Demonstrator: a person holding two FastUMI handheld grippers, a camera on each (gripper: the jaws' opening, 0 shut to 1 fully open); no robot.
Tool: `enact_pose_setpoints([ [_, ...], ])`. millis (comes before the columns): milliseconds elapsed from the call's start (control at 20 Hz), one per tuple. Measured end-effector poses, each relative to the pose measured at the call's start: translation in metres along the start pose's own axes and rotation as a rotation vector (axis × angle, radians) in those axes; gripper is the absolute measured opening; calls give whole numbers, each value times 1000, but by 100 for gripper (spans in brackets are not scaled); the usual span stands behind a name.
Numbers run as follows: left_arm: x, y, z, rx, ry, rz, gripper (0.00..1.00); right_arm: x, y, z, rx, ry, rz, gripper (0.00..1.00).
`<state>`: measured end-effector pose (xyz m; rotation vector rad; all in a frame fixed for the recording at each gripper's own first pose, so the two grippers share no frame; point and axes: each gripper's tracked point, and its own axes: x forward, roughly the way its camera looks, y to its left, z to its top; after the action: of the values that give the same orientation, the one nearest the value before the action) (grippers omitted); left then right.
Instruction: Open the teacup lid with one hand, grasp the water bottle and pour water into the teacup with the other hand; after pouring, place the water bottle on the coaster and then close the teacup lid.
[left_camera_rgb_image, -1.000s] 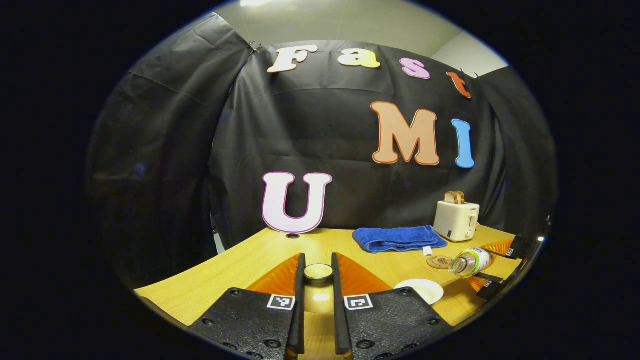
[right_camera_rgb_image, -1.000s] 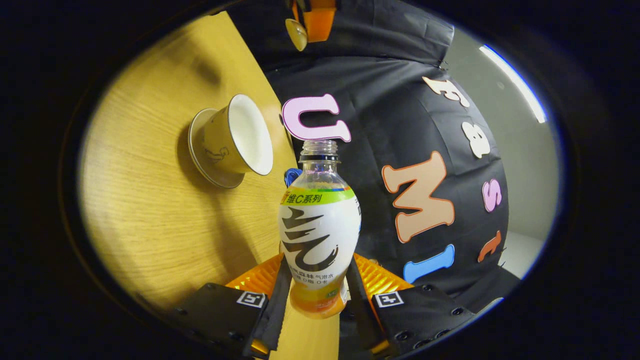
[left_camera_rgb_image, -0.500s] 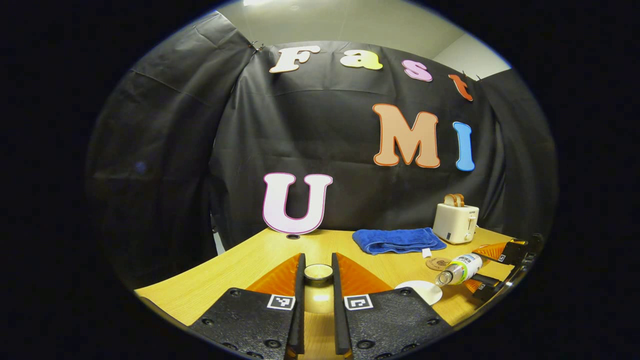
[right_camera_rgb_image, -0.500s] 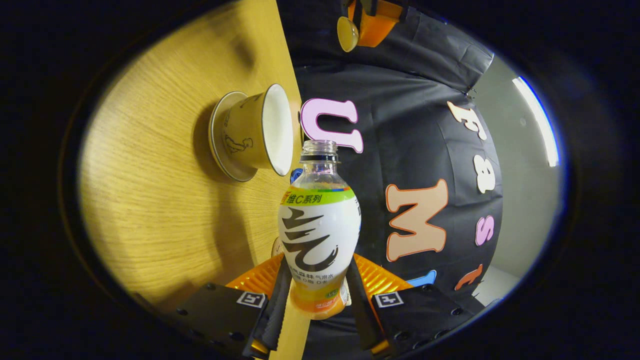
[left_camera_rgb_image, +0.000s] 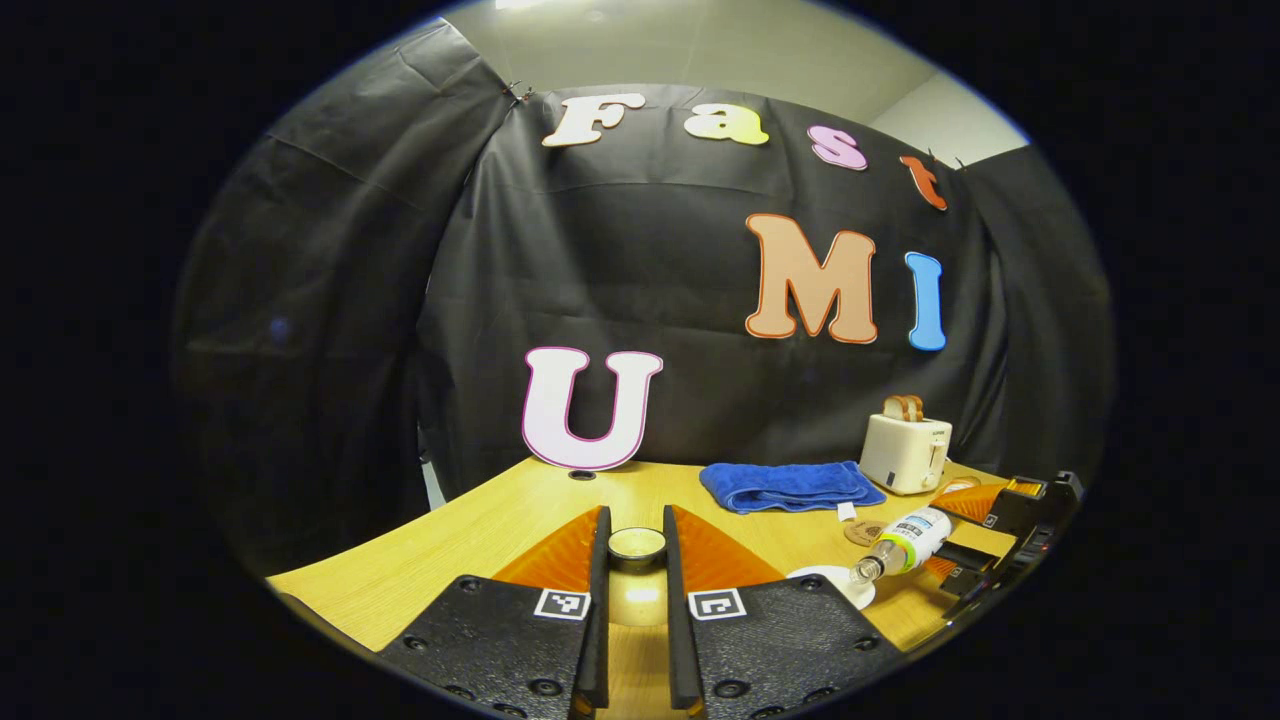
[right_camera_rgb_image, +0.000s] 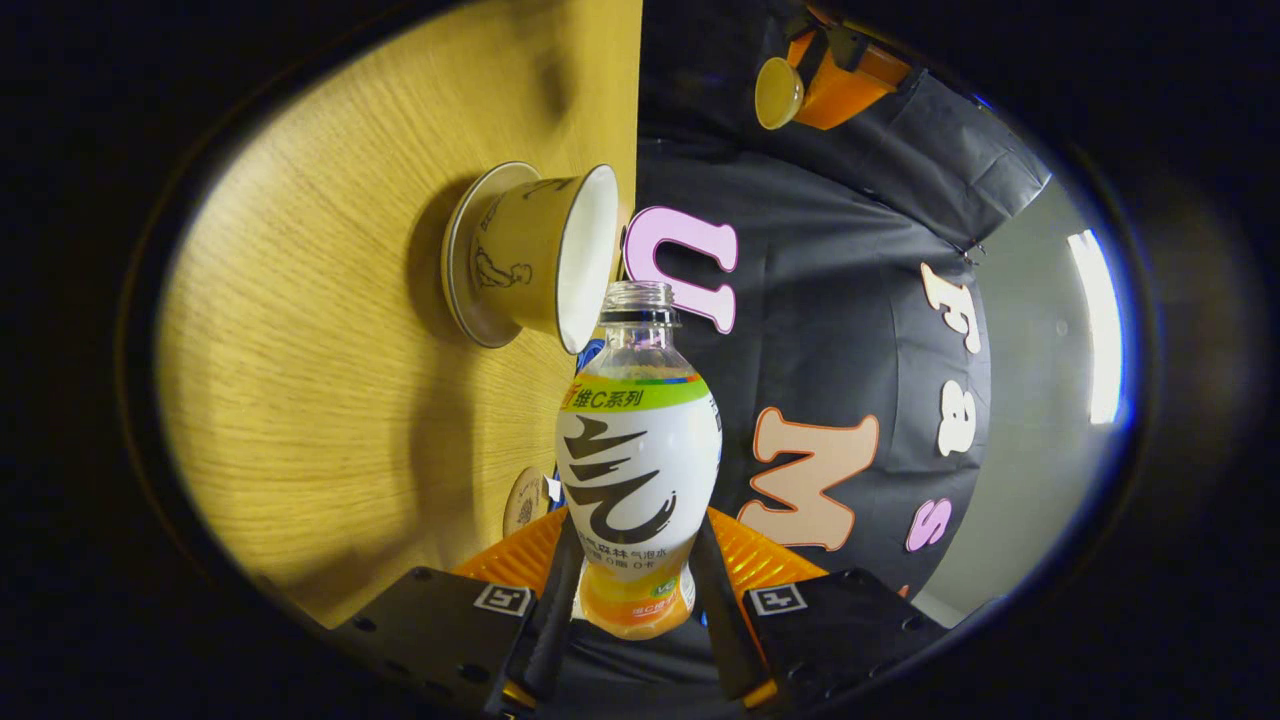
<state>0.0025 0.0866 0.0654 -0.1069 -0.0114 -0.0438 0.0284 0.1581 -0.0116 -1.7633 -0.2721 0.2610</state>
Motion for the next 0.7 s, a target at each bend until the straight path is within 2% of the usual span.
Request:
enact_pose_setpoints([
  [700, -5, -1, 7, -15, -6, -10, 21, 6, -13, 7, -265, -50, -31, 63],
])
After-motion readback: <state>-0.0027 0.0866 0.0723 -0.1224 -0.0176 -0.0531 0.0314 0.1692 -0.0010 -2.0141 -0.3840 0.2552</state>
